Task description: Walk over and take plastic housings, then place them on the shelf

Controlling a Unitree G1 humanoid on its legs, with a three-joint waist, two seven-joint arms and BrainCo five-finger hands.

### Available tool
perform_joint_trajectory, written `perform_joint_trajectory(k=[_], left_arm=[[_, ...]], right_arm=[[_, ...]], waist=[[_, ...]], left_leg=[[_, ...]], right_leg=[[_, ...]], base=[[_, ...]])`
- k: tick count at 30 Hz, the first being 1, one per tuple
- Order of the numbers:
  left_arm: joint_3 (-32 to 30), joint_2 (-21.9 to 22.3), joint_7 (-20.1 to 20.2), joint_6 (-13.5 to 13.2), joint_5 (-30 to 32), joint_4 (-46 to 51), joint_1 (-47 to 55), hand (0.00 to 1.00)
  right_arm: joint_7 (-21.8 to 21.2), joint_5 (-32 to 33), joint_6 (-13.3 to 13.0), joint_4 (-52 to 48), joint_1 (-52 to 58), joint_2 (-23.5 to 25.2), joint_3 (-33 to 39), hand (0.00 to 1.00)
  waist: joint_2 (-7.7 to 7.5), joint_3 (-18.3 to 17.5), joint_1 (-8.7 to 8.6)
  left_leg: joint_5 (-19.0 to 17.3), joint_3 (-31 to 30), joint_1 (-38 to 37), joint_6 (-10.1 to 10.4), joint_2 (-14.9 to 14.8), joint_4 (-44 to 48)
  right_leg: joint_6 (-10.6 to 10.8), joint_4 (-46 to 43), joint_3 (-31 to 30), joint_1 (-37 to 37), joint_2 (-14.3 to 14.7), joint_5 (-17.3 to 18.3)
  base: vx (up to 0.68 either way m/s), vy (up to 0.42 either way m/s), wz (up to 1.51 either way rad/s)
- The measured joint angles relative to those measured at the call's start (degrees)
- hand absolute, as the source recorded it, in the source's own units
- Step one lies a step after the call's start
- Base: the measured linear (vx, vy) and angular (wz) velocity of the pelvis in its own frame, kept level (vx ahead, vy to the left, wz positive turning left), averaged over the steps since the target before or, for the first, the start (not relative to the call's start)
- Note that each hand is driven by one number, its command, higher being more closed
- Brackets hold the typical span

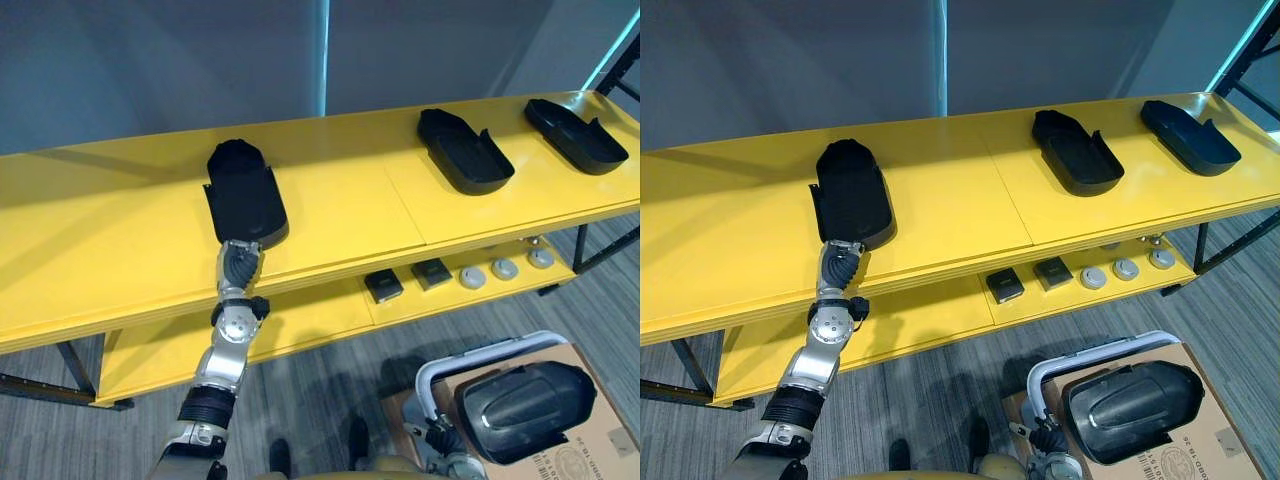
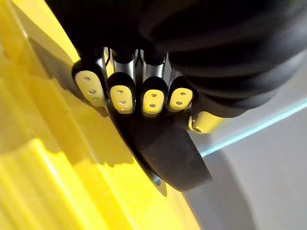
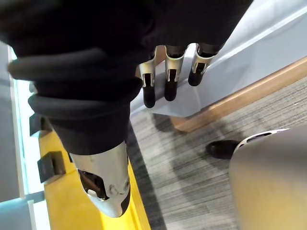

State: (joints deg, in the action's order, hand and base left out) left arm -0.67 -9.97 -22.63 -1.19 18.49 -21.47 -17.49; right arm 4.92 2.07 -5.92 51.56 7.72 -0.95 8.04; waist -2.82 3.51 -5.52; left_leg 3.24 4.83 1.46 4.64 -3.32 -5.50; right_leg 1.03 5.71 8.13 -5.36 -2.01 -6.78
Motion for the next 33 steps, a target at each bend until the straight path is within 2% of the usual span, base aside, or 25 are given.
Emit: perform_joint_trajectory(k=[4,15,18,21,23,25,27,28,29,31,33], left_arm=[[-0.17,-1.03,0.02,0.8,-0.13,-1.61,-1.74,1.0],[0.27,-1.05,-0.17,0.79,-2.09,-0.23,-1.58,1.0],[1.25,-0.93,-0.18,0.55,-2.06,6.12,-0.86,1.0],[1.77,-0.94,-0.15,-1.53,-2.02,18.17,1.07,1.0],[1.71,-0.73,-0.17,-2.82,-1.96,25.78,3.24,1.0],[1.09,-0.64,-0.11,-4.61,-1.97,32.46,5.5,1.0],[-3.77,0.84,-0.18,-7.0,-2.32,39.65,10.18,1.0],[-5.65,1.24,-0.31,-7.48,-2.7,41.0,11.31,1.0],[-10.08,1.86,-1.14,-8.43,-4.05,42.97,13.86,1.0],[-16.07,2.76,-2.38,-9.31,-6.93,43.91,17.63,1.0],[-21.59,4.39,-4.05,-9.49,-10.71,43.91,22.98,1.0]], right_arm=[[-0.09,0.0,0.02,-0.91,-0.02,0.0,-0.01,0.0],[-0.05,0.0,0.02,-1.11,0.14,-0.01,-0.02,0.0],[0.02,0.04,0.02,-1.09,0.25,0.0,-0.02,0.0],[0.17,0.05,0.01,-0.56,0.35,0.01,-0.01,0.0],[0.2,0.13,-0.03,0.37,0.34,-0.09,0.07,0.0],[0.19,0.12,-0.1,1.27,0.23,-0.37,0.1,0.0],[0.19,0.1,-0.08,1.69,0.45,-0.71,0.12,0.0],[0.19,0.1,-0.08,1.73,0.49,-0.75,0.12,0.0],[0.17,0.09,-0.08,2.13,0.31,-0.75,0.12,0.0],[0.18,0.11,-0.06,2.83,0.15,-0.77,0.47,0.0],[0.18,0.08,0.13,3.33,0.33,-0.82,0.54,0.0]], waist=[[-0.04,0.03,-0.12],[-0.07,0.03,-0.02],[-0.07,0.03,0.05],[-0.05,0.04,0.08],[-0.04,0.04,0.59],[-0.01,0.04,1.81],[0.11,0.01,3.09],[0.14,0.01,3.34],[0.17,0.04,3.46],[0.19,0.04,3.95],[0.21,0.04,5.47]], left_leg=[[-0.03,0.05,-0.11,-0.03,0.02,0.0],[-0.01,-0.08,-0.19,-0.04,0.03,0.0],[0.01,-0.41,-0.17,-0.06,0.1,0.0],[0.03,-1.88,-0.29,-0.11,0.19,0.04],[0.01,-2.74,-0.22,-0.1,0.2,0.03],[0.01,-3.28,-0.06,-0.11,0.22,0.03],[-0.01,-3.95,-0.26,-0.1,0.21,0.02],[-0.01,-4.17,-0.22,-0.11,0.21,0.02],[0.0,-4.75,-0.16,-0.11,0.21,0.02],[0.01,-5.4,-0.48,-0.1,0.2,0.02],[-0.13,-6.2,-0.89,0.03,0.2,-0.01]], right_leg=[[-0.01,0.0,-0.21,-0.01,0.0,-0.04],[-0.08,-0.01,-0.2,0.06,-0.02,-0.16],[-0.07,-0.02,0.15,0.2,-0.09,-0.16],[-0.01,-0.02,1.35,0.87,-0.2,-0.1],[0.21,-0.03,1.73,1.33,-0.22,0.12],[0.38,-0.03,2.22,1.59,-0.25,0.27],[0.41,-0.04,2.84,2.2,-0.26,0.51],[0.37,-0.04,2.98,2.27,-0.25,0.55],[0.3,-0.04,3.49,2.51,-0.25,0.63],[0.16,-0.05,4.16,3.15,-0.24,0.79],[0.08,-0.05,4.98,3.93,-0.26,1.04]], base=[[0.0,0.015,-0.03],[0.0,0.0,0.0],[0.0,0.016,0.06],[0.0,0.011,0.16],[-0.01,0.02,0.21],[-0.02,0.015,0.13],[-0.02,0.021,0.17],[-0.01,0.016,0.21],[-0.01,0.011,0.21],[-0.02,0.011,0.21],[-0.02,0.012,0.21]])
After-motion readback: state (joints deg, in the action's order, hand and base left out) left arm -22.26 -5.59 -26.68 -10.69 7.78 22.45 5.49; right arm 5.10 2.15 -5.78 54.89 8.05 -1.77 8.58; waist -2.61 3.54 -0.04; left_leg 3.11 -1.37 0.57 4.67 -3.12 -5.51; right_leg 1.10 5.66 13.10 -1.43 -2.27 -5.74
